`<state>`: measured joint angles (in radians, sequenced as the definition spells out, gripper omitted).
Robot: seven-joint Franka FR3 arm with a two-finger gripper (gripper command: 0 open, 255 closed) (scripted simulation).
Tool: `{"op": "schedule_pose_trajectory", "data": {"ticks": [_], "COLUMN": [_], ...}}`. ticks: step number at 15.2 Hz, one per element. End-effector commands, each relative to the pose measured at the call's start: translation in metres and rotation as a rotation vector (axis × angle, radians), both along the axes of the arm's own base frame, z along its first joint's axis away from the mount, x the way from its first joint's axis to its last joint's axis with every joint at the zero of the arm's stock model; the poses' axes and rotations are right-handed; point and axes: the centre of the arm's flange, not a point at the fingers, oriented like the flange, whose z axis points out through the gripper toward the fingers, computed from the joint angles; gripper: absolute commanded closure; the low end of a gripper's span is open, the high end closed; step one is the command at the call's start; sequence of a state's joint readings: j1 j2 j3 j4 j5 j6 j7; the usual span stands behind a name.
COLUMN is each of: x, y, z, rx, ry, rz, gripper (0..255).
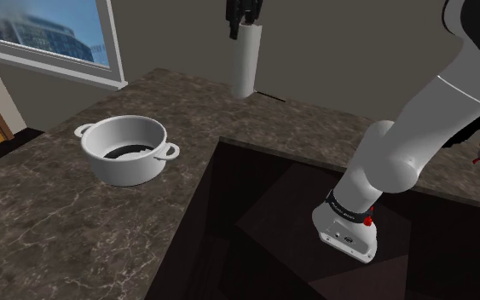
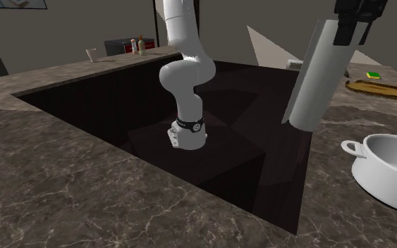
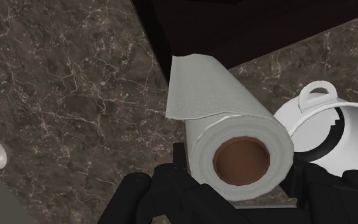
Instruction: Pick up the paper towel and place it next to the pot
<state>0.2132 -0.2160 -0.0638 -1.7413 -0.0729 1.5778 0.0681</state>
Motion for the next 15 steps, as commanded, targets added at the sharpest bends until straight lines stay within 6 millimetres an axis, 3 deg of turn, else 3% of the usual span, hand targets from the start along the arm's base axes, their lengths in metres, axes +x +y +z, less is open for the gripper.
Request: {"op": "schedule_pose_trajectory", "data": {"ticks": [1, 15], "x": [-0.003, -0.028], "y": [0.025, 0.207], "z": [-0.004, -0.022], "rx": [0.000, 0.000], "ry": [0.000, 0.000], "rz": [-0.002, -0.002], "gripper": [255, 255]}}
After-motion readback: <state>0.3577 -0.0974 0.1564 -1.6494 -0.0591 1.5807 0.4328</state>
